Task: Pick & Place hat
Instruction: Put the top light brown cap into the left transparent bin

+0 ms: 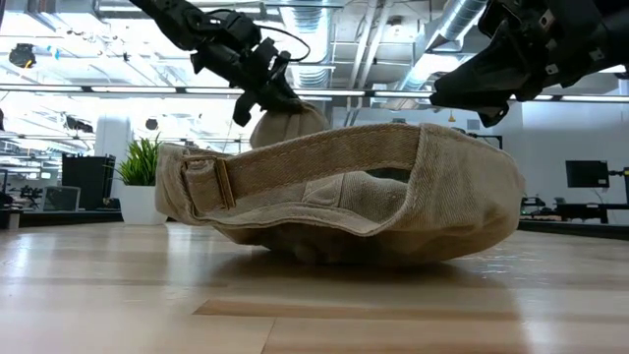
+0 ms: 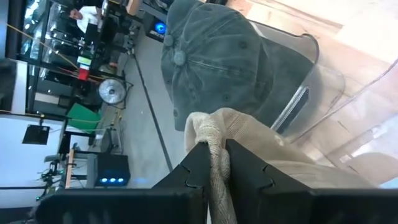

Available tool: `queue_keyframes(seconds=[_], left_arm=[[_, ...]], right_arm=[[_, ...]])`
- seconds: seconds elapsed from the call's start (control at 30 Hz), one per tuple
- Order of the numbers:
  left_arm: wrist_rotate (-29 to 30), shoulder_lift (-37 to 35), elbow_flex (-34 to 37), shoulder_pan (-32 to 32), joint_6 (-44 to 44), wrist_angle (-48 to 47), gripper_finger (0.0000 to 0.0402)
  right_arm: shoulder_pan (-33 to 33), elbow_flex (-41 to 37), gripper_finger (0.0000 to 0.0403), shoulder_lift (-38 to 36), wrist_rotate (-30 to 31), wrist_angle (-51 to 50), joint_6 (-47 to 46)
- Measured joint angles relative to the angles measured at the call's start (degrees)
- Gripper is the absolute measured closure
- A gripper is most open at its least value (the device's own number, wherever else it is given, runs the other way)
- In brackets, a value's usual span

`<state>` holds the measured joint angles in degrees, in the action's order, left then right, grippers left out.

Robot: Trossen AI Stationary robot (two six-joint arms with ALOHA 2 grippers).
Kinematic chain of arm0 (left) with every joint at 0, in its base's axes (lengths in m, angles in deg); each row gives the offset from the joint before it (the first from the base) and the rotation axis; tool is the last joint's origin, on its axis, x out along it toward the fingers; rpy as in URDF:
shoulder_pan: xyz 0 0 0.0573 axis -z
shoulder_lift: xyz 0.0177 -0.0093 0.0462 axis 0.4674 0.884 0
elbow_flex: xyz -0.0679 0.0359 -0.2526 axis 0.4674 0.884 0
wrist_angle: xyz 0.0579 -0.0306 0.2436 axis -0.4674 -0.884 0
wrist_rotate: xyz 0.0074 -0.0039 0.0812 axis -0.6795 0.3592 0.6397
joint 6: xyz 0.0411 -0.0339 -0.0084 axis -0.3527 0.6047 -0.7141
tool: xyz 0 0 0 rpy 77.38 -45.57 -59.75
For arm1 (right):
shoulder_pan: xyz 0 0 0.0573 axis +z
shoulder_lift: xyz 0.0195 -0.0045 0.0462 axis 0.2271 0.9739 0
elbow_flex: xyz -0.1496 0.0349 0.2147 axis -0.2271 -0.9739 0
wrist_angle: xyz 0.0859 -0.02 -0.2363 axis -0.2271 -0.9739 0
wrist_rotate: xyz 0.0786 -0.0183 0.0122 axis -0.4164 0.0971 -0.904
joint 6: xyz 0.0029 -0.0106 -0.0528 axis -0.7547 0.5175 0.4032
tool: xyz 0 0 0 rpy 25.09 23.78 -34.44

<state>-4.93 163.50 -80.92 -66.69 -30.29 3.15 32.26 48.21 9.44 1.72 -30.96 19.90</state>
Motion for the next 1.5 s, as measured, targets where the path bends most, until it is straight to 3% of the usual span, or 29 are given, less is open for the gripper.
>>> queue_keyframes(seconds=[0.83, 1.3, 1.5], left_arm=[[0.92, -0.07, 0.04, 0.17, 2.57, 3.17, 0.0348], [0.90, -0.07, 0.11, 0.17, -13.30, 2.80, 0.0348], [0.92, -0.07, 3.65, 0.17, -17.20, 3.27, 0.0348]], right_arm=[[0.00, 0.00, 0.0285, 0.00, -0.02, 0.00, -0.05], [0.00, -0.02, 0.0285, 0.26, -0.05, -0.12, -0.90], [0.00, -0.02, 0.0285, 0.26, -0.04, -0.02, -0.92]])
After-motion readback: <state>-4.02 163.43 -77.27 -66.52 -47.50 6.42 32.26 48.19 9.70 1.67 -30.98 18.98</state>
